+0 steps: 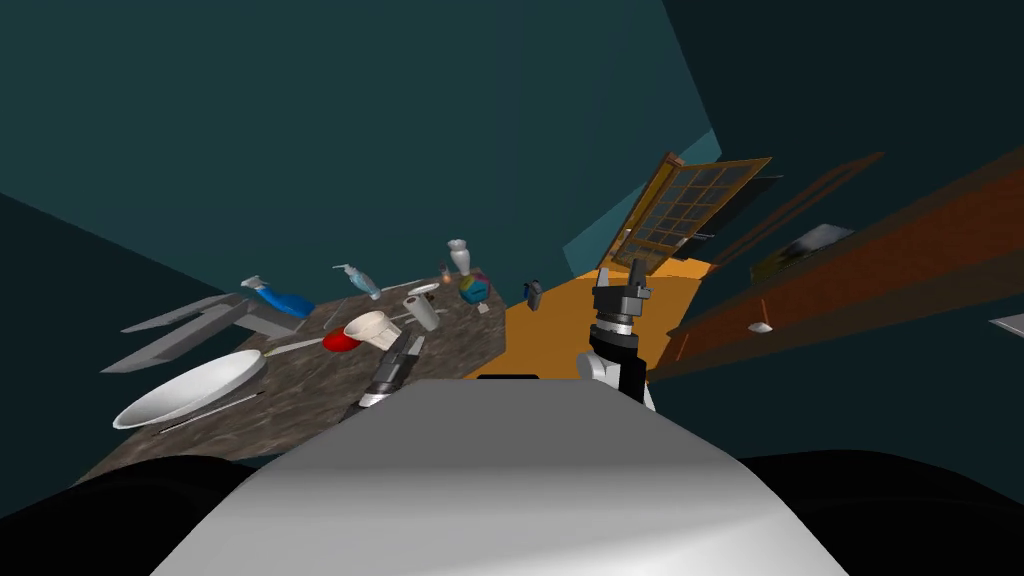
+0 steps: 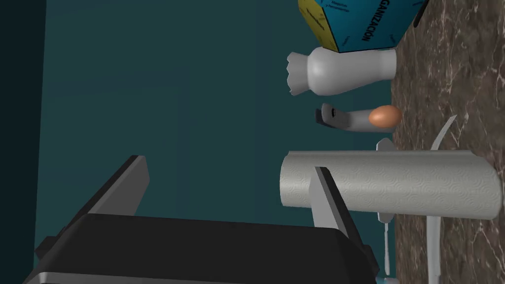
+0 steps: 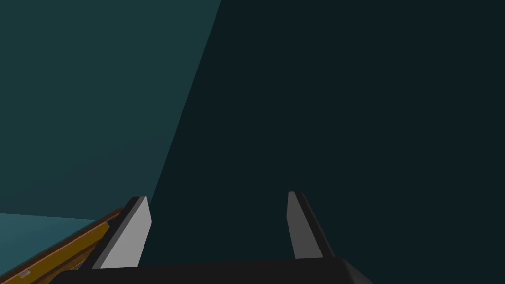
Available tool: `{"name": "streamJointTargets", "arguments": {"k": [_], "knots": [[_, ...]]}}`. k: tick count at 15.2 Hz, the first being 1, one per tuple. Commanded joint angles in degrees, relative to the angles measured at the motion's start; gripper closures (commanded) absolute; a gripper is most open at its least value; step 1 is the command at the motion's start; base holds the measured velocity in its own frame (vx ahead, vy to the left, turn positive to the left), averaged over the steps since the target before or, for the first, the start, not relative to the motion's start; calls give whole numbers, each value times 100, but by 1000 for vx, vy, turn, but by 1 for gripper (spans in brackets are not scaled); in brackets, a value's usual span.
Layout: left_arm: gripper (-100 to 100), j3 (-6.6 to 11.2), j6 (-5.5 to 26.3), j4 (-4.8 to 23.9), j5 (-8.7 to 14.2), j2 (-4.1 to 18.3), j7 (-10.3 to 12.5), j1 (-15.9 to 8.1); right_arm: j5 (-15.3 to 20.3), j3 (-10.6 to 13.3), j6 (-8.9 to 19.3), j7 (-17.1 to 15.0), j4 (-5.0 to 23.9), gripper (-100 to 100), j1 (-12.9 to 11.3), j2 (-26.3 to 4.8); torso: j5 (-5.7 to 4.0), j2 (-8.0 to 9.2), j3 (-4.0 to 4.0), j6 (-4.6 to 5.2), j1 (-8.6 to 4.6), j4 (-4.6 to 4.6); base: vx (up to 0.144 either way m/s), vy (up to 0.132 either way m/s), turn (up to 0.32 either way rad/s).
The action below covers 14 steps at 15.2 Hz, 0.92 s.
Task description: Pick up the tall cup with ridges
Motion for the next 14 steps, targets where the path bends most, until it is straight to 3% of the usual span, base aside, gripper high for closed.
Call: {"name": "streamJointTargets", "arguments": {"k": [1, 2, 4, 5, 7, 8, 10, 11, 13, 14], "knots": [[-100, -50, -37, 73, 5, 25, 20, 243, 0, 0, 0, 0, 0, 0, 0, 0, 0, 0, 0, 0, 0, 0, 43, -29, -63], [-100, -11, -117, 325, 125, 227, 179, 383, 0, 0, 0, 0, 0, 0, 0, 0, 0, 3, 1, -3, 2, 0, 49, -32, -154], [-100, -11, -117, 325, 125, 227, 179, 584, 0, 0, 0, 0, 0, 0, 0, 0, 0, 4, 2, -1, 4, 1, 41, -21, -115], [-100, 28, -198, 534, 248, 429, 342, 791, 0, -1, 0, 0, 0, 0, 0, 0, 1, 7, 4, -2, 7, 1, 38, -23, -186], [-100, 28, -198, 582, 248, 429, 342, 932, 0, 0, 0, 0, 0, 0, 0, 0, 1, 7, 4, 0, 7, 1, 41, -22, -136], [-100, 67, -280, 811, 373, 632, 510, 1107, 0, -1, 0, 0, 0, 0, 0, 0, 1, 8, 4, -2, 8, 2, 44, -25, -183], [-100, 67, -280, 844, 373, 632, 510, 1285, 0, 0, 0, 0, 0, 0, 0, 0, 1, 5, 3, -1, 9, 1, 47, -18, -119], [-100, 106, -361, 1107, 499, 834, 681, 1436, 0, -1, 0, 0, 0, 0, 0, 0, 0, 6, 3, -3, 9, 1, 54, -23, -163], [-100, 106, -361, 1107, 499, 834, 681, 1641, 0, 0, 0, 0, 0, 0, 0, 0, 1, 3, 1, 0, 8, 1, 47, -19, -137], [-100, 144, -443, 1372, 626, 1036, 854, 1816, 0, -1, 0, 0, 0, 0, 0, 0, 0, 6, 3, -2, 8, 1, 44, -22, -202]]}}
